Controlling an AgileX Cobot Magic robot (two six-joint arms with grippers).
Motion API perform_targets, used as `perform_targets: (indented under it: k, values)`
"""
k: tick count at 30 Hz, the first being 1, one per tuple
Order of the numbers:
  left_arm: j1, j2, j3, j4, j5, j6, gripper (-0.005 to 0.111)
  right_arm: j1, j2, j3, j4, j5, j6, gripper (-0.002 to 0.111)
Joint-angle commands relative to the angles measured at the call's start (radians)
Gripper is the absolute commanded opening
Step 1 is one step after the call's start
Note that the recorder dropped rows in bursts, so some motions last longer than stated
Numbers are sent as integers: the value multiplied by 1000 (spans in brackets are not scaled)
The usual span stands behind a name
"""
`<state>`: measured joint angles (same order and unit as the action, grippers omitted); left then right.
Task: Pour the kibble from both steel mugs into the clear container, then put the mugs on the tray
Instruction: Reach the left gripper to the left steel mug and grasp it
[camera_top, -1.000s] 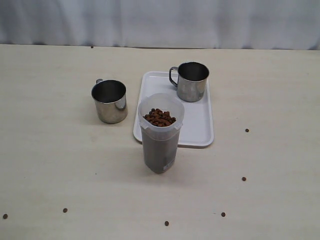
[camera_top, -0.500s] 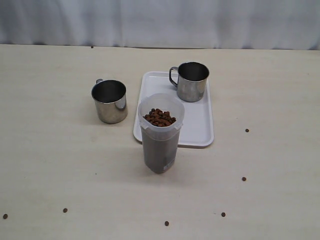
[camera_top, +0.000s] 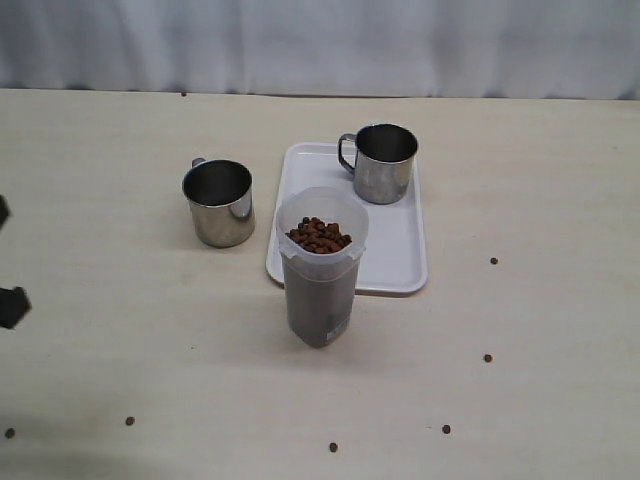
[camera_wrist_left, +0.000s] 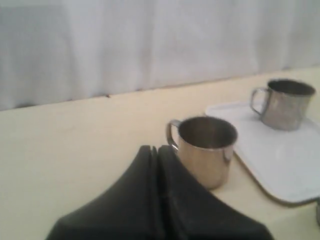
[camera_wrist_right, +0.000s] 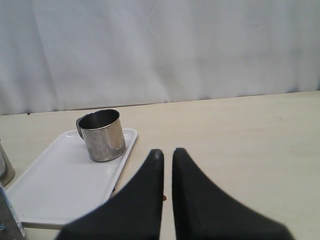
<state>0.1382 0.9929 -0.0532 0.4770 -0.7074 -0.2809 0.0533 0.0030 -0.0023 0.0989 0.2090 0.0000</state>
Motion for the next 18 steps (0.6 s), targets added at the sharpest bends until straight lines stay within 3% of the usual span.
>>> perform_targets:
  k: [1, 4, 7, 13, 18]
  values:
    - [-4, 428, -140, 132, -206, 129, 0, -7, -3, 2, -6, 2, -10, 5]
    - [-4, 694, -266, 201, -220, 203, 0, -7, -3, 2, -6, 2, -10, 5]
    - [8, 826, -325, 274, -288, 252, 0, -7, -3, 2, -6, 2, -10, 5]
    - [107, 1019, -438, 504, -457, 250, 0, -7, -3, 2, -6, 2, -10, 5]
    - [105, 1095, -506, 524, -446, 250, 5, -7, -3, 2, -6, 2, -10, 5]
